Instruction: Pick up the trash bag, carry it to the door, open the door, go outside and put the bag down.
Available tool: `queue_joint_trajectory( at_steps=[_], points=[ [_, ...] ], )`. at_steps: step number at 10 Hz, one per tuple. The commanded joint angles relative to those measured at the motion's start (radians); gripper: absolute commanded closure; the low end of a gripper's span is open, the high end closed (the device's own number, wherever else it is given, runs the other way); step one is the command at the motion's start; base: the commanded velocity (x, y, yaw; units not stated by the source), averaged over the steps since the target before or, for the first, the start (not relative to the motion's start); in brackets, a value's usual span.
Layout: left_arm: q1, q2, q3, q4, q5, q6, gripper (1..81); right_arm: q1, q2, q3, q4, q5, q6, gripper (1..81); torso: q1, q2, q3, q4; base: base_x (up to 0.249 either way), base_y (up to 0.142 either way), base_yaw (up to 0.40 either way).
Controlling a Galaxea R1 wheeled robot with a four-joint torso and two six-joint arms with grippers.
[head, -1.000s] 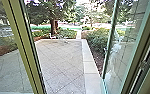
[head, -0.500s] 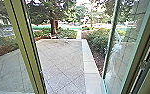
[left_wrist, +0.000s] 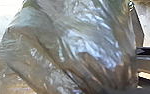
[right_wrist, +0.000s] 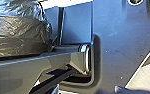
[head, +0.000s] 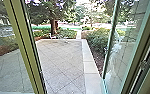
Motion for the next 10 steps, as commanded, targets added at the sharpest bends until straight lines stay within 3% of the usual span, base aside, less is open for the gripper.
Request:
queue_joint_trajectory(
  at_steps=[1,10],
  points=[
    [-0.049,-0.002,0.001,0.008,0.055,0.003,81.1,0.034,0.009,0.010,-0.011,-0.064,-0.008,1.0,0.000,0.000,0.000,0.000,0.071,0.000,0.000],
    [-0.049,-0.004,0.001,0.008,0.055,0.004,81.1,0.032,0.012,0.009,-0.012,-0.064,-0.008,1.0,-0.001,-0.001,0.000,0.000,0.093,0.000,0.000]
  ],
)
